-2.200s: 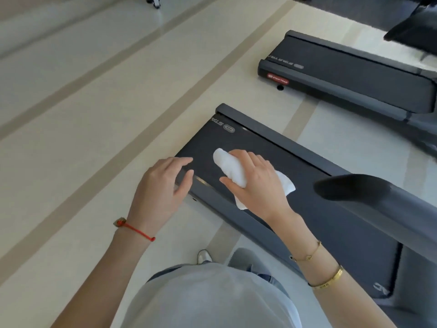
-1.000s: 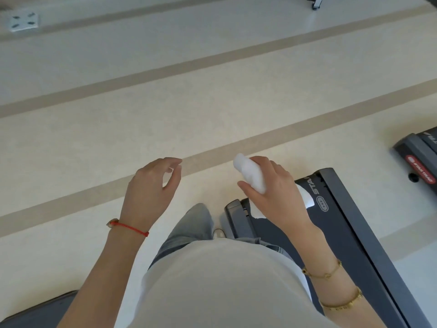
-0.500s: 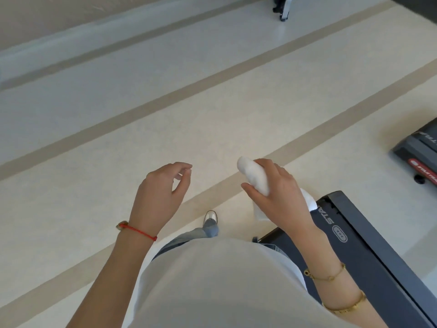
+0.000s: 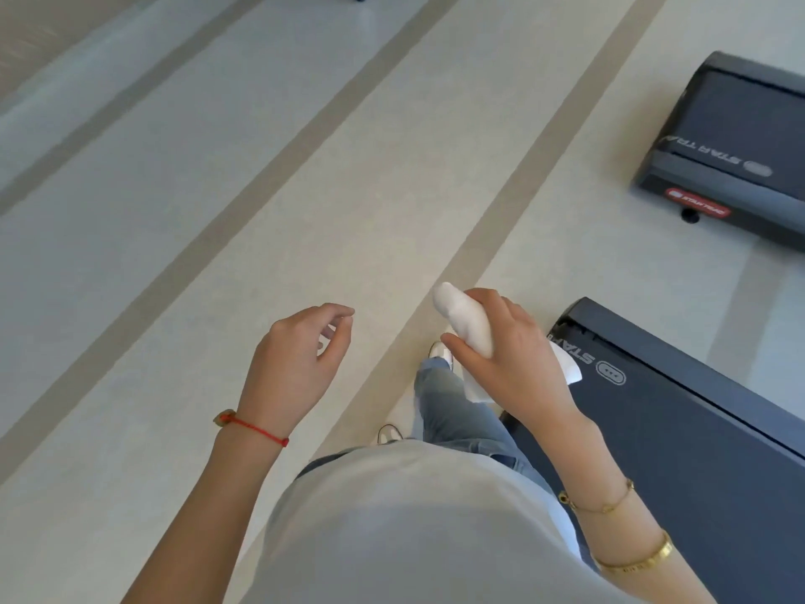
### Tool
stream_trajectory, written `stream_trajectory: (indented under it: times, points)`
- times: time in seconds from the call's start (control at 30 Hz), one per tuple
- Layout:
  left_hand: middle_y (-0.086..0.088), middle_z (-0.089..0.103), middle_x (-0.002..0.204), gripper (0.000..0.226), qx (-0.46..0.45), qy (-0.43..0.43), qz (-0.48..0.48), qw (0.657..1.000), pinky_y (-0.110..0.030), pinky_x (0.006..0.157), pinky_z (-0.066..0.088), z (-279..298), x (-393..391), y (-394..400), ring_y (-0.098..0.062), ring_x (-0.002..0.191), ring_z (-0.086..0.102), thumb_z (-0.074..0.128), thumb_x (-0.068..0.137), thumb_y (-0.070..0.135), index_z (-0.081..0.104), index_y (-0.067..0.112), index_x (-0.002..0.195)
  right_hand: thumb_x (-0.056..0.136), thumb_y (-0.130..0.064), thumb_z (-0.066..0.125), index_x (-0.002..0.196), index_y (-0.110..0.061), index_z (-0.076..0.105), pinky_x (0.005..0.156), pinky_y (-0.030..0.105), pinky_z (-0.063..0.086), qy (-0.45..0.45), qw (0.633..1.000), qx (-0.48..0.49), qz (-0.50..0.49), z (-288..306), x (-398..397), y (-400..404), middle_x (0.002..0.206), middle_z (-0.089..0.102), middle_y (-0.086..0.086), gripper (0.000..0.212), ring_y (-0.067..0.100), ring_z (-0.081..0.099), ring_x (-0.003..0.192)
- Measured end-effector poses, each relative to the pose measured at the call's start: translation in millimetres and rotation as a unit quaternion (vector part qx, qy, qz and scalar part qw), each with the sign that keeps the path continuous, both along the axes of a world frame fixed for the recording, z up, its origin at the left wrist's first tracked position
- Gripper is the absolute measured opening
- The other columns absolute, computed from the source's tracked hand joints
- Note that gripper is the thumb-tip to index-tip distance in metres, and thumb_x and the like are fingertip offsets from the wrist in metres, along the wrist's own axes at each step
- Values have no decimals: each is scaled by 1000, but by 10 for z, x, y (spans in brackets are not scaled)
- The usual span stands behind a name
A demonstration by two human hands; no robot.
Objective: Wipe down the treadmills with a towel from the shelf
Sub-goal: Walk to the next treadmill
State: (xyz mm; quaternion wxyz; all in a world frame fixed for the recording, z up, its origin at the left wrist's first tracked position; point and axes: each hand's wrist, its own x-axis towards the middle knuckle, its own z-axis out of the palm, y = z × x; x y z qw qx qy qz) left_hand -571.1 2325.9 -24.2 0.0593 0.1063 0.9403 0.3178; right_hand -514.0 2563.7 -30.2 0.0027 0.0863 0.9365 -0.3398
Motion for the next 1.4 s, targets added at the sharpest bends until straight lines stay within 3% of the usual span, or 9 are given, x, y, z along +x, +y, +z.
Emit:
stream_trajectory:
  times: [0.43, 0.73, 1.07, 1.27, 1.4]
  points:
    - [8, 72, 91, 19, 4, 18, -182, 983, -39, 75, 58, 68, -2245, 2166, -12, 84, 67, 55, 98, 24, 72, 20, 106, 86, -42, 65, 120, -23, 52, 82, 36, 44, 5, 983, -9, -181, 63, -1401, 1820, 103, 61, -4, 41, 19, 53, 94]
    - [7, 72, 91, 20, 11, 23, -300, 954, -39, 75, 58, 152, -3202, 3911, -12, 84, 66, 54, 99, 26, 72, 21, 106, 86, -45, 63, 119, -27, 49, 82, 39, 44, -5, 950, -23, -311, 68, -1887, 3238, 103, 59, -5, 40, 21, 52, 96]
    - [9, 71, 89, 20, 6, 8, -468, 884, -38, 73, 57, -73, -3984, 6208, -11, 82, 65, 53, 99, 31, 72, 25, 106, 85, -44, 65, 122, -26, 51, 74, 29, 33, -19, 875, -10, -483, -199, -2255, 4644, 107, 60, -5, 43, 20, 52, 94]
    - [5, 70, 85, 18, 12, 24, -564, 826, -39, 72, 56, 3, -4313, 8003, -16, 77, 64, 55, 99, 27, 72, 24, 105, 85, -42, 65, 118, -25, 51, 79, 35, 40, -7, 817, -7, -577, -118, -2492, 5885, 104, 60, -6, 39, 21, 52, 93]
    - [12, 66, 85, 19, 10, 41, -633, 773, -37, 72, 56, 117, -4391, 8970, -9, 75, 62, 54, 99, 29, 71, 26, 106, 86, -42, 65, 120, -25, 51, 77, 31, 35, -5, 778, 10, -629, 7, -2567, 6514, 104, 59, -6, 41, 19, 51, 94]
